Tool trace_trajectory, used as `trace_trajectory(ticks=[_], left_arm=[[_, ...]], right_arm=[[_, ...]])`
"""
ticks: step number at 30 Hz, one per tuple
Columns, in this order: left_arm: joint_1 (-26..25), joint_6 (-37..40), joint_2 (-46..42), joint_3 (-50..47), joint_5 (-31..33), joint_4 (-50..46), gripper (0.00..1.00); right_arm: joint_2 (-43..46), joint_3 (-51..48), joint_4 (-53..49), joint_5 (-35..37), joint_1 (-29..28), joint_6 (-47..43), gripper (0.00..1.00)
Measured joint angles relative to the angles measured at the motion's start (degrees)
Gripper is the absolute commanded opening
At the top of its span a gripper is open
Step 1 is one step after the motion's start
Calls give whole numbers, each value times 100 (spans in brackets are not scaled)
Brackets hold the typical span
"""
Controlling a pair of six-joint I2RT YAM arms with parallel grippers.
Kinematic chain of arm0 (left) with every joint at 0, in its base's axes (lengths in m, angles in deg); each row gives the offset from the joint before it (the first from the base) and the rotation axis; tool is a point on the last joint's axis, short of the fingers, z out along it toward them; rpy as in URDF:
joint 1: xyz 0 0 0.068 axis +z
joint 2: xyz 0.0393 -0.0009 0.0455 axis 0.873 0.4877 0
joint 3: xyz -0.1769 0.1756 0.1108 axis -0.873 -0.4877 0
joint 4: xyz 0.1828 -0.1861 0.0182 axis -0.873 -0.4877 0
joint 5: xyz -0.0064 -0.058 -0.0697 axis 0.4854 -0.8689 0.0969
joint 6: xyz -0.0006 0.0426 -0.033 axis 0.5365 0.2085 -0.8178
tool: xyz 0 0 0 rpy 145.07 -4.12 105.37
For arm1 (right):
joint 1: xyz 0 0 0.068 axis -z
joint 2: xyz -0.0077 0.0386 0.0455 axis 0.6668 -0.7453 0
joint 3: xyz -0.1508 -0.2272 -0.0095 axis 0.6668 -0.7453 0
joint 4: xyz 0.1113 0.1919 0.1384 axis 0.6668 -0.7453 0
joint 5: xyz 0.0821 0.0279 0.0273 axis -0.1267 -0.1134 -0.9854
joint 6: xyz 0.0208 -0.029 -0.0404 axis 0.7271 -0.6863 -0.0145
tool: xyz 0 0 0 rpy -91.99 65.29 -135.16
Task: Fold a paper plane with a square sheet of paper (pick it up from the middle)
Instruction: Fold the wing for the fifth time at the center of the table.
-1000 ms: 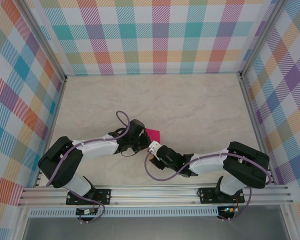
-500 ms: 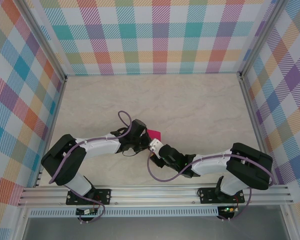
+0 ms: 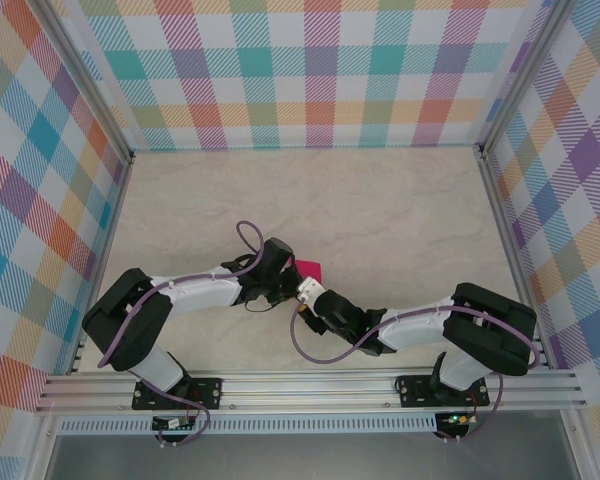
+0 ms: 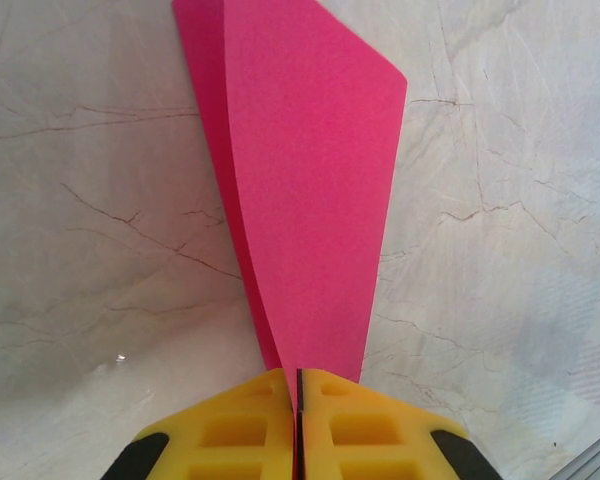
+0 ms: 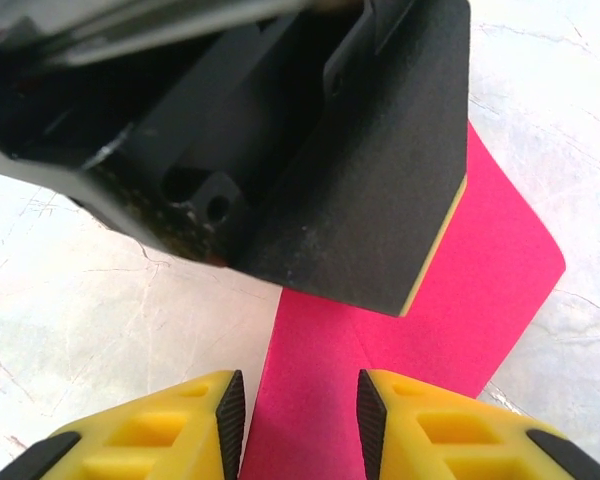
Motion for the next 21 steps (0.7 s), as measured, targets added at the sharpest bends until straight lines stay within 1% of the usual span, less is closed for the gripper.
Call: trace_trajectory(ticks=[8,11,15,21], left_arm=[[-15,0,0,26,20,-118,8],[-15,0,4,33,20,-122,9],[-15,0,4,39,20,-122,9],[-15,2,4,39,22,-120,11]], right_arm=[[61,-81,-20,20,0,39,39],[68,-83,-26,0,0,37,38],[74,-83,-35,-13,0,37,34],[79,-83,-48,-7,0,44,26]])
